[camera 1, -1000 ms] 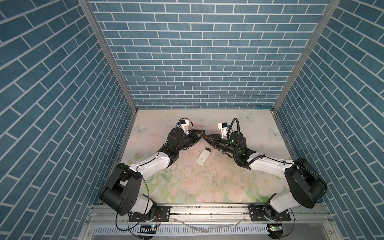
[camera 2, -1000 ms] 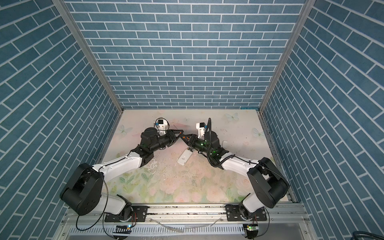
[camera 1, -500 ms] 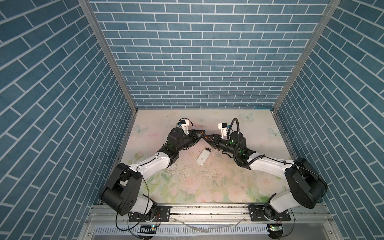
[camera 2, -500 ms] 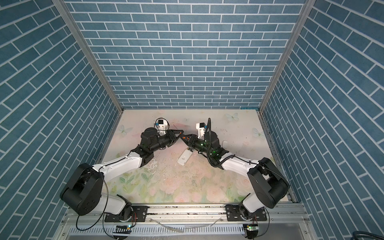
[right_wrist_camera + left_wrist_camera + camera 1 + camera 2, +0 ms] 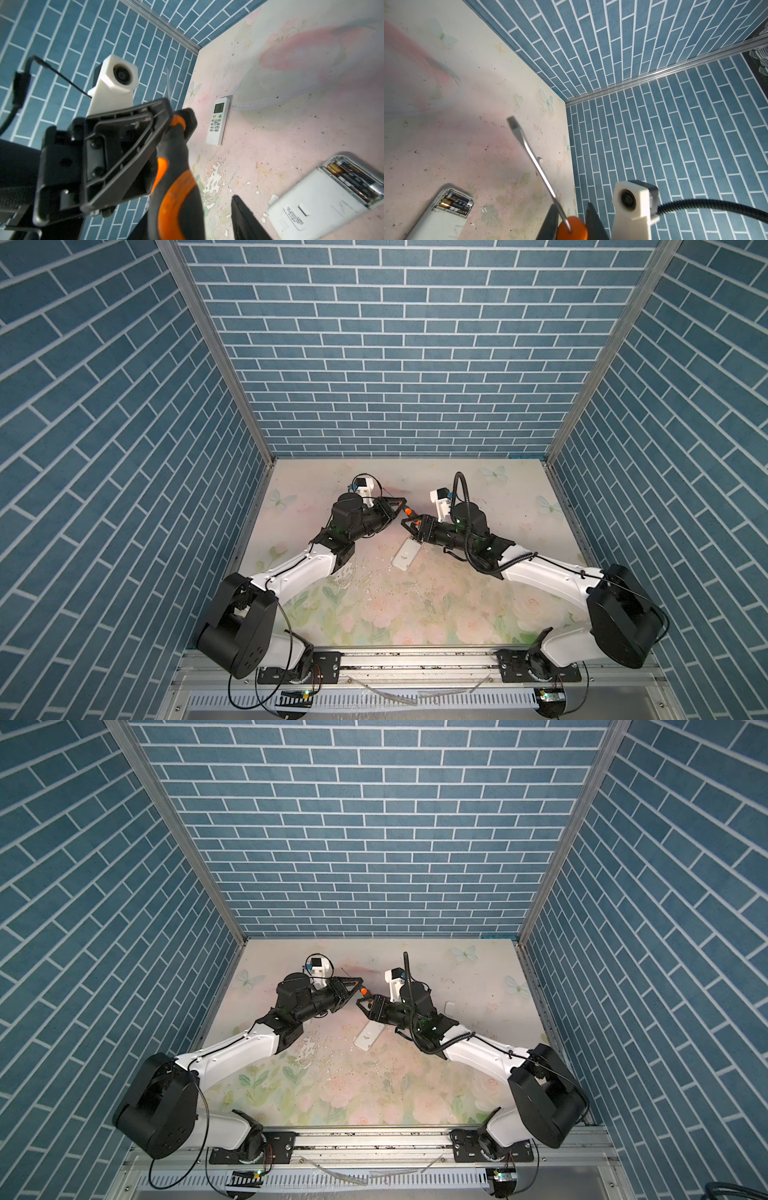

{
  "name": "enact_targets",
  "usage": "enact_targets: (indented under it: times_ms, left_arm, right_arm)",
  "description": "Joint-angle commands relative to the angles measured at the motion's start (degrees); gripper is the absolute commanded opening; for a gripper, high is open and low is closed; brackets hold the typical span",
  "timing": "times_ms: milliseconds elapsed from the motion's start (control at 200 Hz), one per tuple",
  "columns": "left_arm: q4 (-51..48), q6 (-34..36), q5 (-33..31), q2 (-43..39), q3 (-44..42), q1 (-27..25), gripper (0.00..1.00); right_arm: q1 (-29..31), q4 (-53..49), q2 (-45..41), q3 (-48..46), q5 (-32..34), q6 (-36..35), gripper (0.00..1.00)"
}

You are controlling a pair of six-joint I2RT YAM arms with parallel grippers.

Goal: Unload the batteries from the remote control

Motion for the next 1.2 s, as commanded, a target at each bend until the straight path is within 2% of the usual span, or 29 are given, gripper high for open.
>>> enact_targets:
  times_ms: [0,115,285,620,870,1065,1195]
  left_arm:
    - [-4.0,1.0,-0.6,-2.1,2.0,0.8,0.00]
    - [-4.9,0.2,0.1,-2.0,2.6,1.0,0.00]
    - [-3.9,-1.6,1.1,-1.8,2.8,1.0,0.00]
    - [-3.6,-2.6,2.0,-3.1,2.1,1.0,0.00]
    - [-2.6,-3.1,2.5,-2.6,1.5,1.1,0.00]
    - [-1.2,-4.2,2.9,-2.3,0.6,0.9,0.00]
    - [-0.8,-4.5,3.1,-2.3,0.3,1.0,0.00]
  right_arm:
    - [3.9,-13.1,-4.3,4.7,10.7,-13.9,0.53]
    - [6.0,-11.6,-5.6,3.8,16.4,-17.7,0.52]
    - [6.4,-11.8,-3.9,5.9,19.6,-19.2,0.51]
    - [6.4,-9.1,-0.1,9.6,20.9,-21.3,0.48]
    - [6.3,-7.2,2.6,13.0,20.6,-22.3,0.41]
    - [6.2,-5.9,4.0,14.2,21.2,-22.9,0.31]
    - [6.0,-5.1,4.6,14.6,21.1,-22.9,0.29]
